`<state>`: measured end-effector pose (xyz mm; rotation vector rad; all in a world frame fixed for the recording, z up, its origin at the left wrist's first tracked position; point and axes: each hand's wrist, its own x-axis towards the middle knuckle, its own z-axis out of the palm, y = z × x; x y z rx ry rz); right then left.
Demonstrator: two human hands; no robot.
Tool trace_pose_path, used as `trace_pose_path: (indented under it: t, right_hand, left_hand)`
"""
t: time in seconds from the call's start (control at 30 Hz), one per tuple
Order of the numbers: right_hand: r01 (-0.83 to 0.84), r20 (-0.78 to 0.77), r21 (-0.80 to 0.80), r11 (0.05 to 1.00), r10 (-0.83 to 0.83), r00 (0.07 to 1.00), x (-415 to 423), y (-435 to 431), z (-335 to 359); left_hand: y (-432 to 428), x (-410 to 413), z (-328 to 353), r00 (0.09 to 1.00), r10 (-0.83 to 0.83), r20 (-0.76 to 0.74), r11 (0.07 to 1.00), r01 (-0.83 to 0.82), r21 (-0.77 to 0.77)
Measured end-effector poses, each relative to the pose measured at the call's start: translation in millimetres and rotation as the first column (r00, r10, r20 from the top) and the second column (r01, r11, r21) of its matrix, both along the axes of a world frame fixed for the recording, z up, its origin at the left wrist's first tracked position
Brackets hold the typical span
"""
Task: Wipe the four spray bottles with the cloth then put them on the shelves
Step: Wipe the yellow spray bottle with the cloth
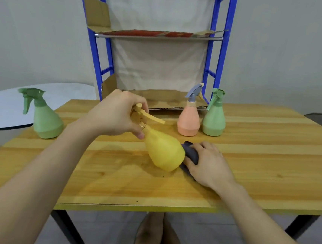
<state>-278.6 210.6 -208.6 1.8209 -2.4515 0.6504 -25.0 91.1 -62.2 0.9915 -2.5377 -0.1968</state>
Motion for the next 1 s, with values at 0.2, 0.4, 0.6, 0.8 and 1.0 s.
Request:
trace_pose_path:
  t: [0.2, 0.4, 0.6, 0.8, 1.0]
  right_hand:
    - [0.181, 0.542, -0.341, 0.922, 0.035, 0.839, -14, 3, 9]
    - [0.174, 0.584, -0.667, 0.724, 0.364, 0.726, 27, 1, 58]
    - [-0.118, 0.346, -0.651, 0.75, 0.432, 0.833, 67, -30, 74]
    - [-0.065, 0.382, -0.718, 0.693, 0.47, 0.796, 64, -34, 50]
    - [0.14, 0.661, -0.595, 0.792, 0.383, 0.645, 47, -17, 12]
  left_hand:
    - [-15, 14, -1, 0.989, 0.0, -0.149, 0.983, 0.028, 0.183]
    - [-10, 5, -42, 0.859, 0.074, -0.507, 0.912, 0.147, 0.382]
    - [-2, -1, -58, 0.82, -0.003, -0.573, 0.96, 0.163, 0.229]
    - [-2, 4, -62, 0.808, 0.051, -0.587, 0.953, 0.136, 0.27]
    - [-3, 2, -64, 0.809, 0.09, -0.581, 0.959, 0.088, 0.27]
